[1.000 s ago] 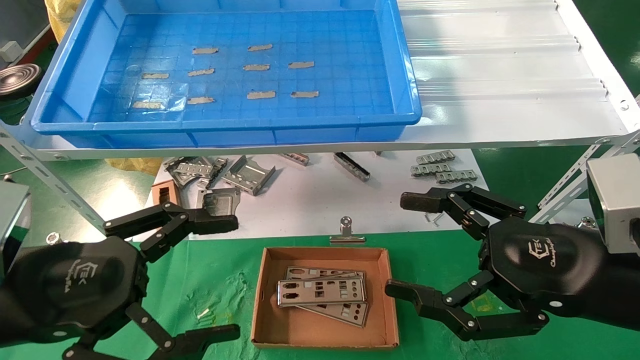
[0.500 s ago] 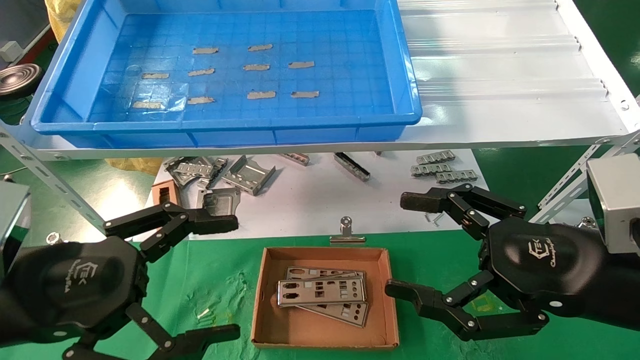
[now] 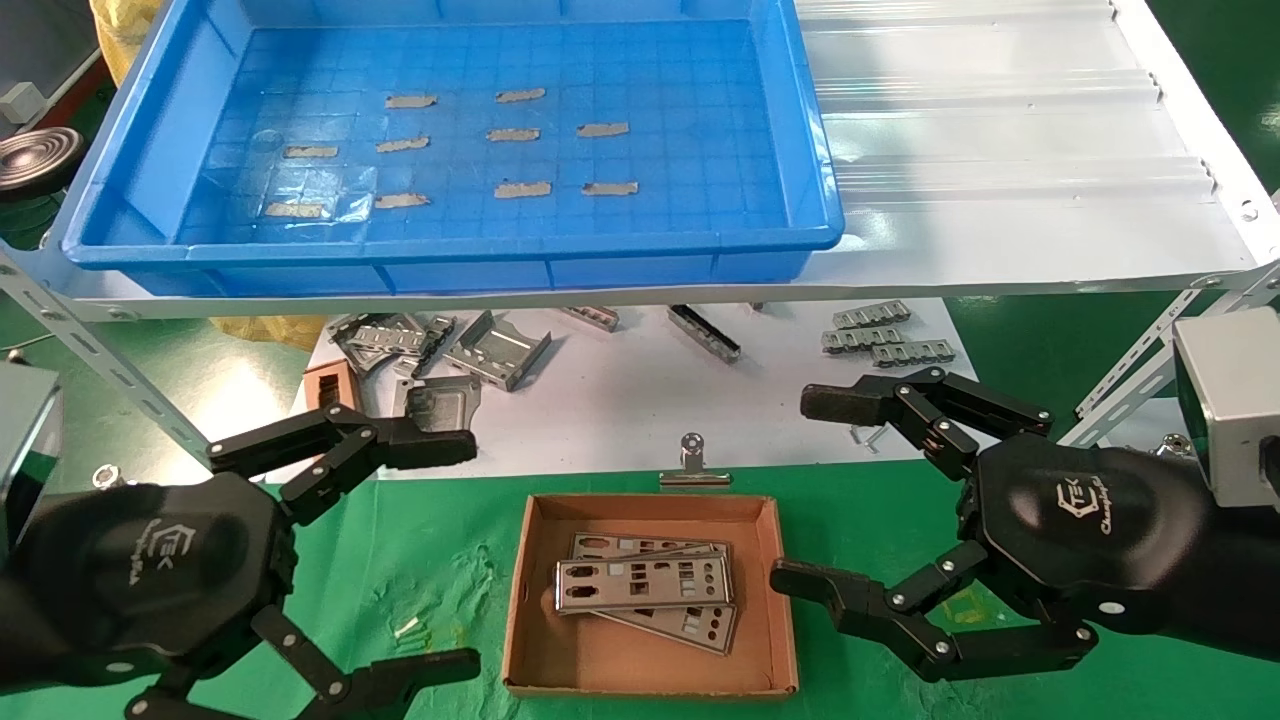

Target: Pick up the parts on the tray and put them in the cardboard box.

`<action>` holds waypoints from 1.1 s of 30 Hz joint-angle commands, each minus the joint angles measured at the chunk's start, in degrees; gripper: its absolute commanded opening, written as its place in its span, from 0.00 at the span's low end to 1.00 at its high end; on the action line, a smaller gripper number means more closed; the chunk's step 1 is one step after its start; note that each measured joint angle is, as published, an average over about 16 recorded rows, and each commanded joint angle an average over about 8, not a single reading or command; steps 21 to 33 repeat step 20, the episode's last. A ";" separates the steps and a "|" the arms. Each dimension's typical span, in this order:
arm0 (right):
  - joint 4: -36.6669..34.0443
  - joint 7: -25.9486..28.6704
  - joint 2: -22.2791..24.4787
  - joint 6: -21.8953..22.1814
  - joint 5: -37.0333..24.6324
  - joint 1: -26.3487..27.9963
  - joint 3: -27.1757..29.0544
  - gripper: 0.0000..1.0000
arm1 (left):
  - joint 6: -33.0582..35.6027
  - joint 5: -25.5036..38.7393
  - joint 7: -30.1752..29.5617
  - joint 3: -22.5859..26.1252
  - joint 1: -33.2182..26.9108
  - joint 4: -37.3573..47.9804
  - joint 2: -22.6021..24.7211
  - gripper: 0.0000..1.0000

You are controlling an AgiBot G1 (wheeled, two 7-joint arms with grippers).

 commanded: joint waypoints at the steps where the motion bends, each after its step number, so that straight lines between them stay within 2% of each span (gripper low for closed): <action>1: 0.00 0.00 0.00 0.00 0.00 0.00 0.00 1.00 | 0.00 0.00 0.00 0.00 0.00 0.00 0.00 1.00; 33: 0.00 0.00 0.00 0.00 0.00 0.00 0.00 1.00 | 0.00 0.00 0.00 0.00 0.00 0.00 0.00 1.00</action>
